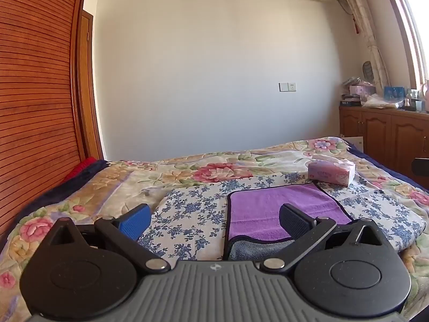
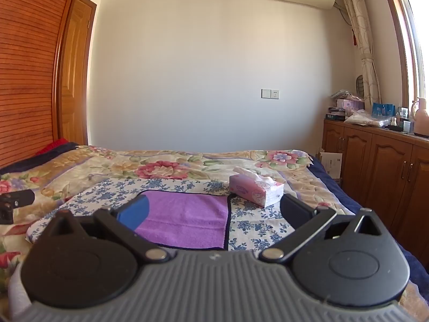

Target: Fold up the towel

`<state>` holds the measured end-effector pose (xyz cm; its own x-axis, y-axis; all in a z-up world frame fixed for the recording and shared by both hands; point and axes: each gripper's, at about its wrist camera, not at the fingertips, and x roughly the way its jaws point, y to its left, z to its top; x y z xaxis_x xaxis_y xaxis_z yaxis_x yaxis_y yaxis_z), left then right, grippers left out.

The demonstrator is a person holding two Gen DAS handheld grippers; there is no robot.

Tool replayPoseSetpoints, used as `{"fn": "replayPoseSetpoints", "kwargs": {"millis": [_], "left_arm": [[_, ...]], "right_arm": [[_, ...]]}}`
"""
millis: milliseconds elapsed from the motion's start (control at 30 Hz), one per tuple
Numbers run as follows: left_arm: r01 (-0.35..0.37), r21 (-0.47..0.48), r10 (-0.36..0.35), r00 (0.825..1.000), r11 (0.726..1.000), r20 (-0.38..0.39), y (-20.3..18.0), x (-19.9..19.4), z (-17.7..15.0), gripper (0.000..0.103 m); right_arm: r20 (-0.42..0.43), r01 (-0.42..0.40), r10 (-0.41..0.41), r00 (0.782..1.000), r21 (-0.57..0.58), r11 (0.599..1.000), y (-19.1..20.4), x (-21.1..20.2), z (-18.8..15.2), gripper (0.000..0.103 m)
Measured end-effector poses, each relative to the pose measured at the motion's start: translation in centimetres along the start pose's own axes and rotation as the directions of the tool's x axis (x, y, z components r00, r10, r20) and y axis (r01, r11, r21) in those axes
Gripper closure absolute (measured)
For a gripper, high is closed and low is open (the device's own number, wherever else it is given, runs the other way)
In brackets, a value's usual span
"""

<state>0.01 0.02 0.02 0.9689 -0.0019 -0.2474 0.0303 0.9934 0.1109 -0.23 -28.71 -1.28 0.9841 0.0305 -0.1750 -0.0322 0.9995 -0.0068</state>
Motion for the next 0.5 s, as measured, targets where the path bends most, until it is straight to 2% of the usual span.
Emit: {"fn": "replayPoseSetpoints", "kwargs": {"millis": [500], "left_arm": [[0.000,0.001,0.000,1.000,1.000,0.004,0.00,-0.01,0.00,0.000]], "right_arm": [[-0.003,0.001,-0.001,1.000,-0.003,1.000,0.00,0.03,0.05,0.000]]}}
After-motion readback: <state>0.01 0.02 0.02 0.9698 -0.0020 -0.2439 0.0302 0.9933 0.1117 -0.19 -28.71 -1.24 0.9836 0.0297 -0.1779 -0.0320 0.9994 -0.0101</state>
